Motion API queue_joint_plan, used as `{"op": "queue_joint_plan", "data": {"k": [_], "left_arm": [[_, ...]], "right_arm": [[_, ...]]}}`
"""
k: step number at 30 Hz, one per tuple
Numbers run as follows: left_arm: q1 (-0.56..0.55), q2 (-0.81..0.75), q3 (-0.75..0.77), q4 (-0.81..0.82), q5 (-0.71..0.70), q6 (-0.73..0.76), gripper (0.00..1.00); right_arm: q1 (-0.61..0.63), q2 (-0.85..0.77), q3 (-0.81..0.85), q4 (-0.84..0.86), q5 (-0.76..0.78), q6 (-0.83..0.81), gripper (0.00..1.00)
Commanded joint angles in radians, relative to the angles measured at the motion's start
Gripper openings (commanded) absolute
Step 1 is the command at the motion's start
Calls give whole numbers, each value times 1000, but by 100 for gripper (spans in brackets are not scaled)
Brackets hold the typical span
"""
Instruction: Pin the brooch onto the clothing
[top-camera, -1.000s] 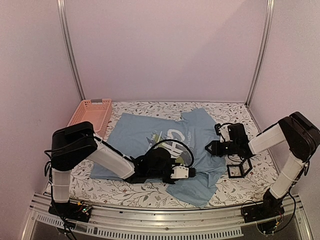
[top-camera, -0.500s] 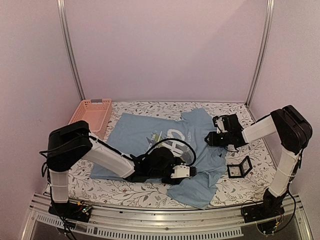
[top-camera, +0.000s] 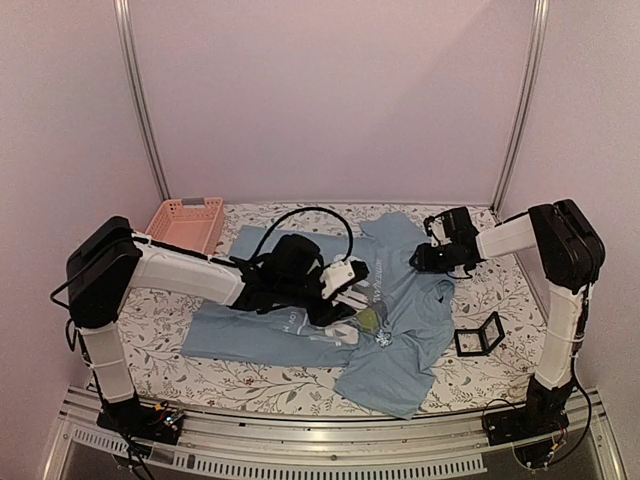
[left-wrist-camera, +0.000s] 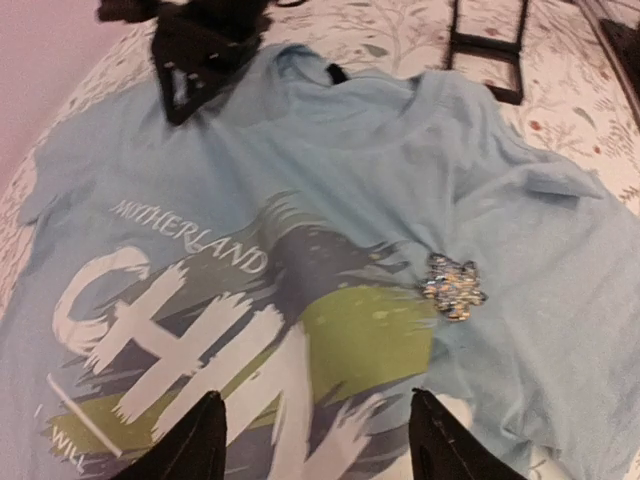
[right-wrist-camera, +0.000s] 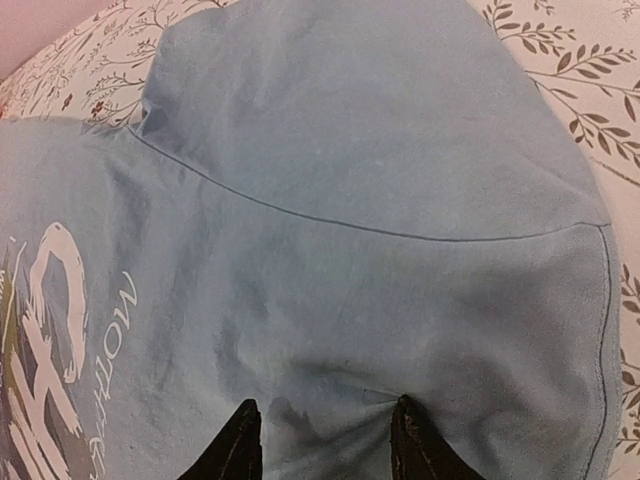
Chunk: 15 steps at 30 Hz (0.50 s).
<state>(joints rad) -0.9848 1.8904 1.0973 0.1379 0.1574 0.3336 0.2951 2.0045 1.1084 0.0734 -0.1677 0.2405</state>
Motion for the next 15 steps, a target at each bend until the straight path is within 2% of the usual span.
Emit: {"op": "queue_joint_plan", "data": {"k": [1, 5, 10, 12, 15], "left_arm": [[210, 10, 97, -36, -97, -319, 54], [334, 104, 237, -211, -248, -498, 42], [430, 155, 243, -193, -307, -587, 38], [447, 186, 262, -216, -339, -607, 37], [459, 209, 255, -227, -386, -639, 37]], "right_arm": [[-28, 44, 94, -171, -18, -50, 44], [-29, -3, 190, -276, 3, -111, 44], [-30, -30, 282, -334, 38, -122, 44], [-31, 16, 352, -385, 45, -120, 43], [-31, 105, 438, -439, 50, -108, 36]]}}
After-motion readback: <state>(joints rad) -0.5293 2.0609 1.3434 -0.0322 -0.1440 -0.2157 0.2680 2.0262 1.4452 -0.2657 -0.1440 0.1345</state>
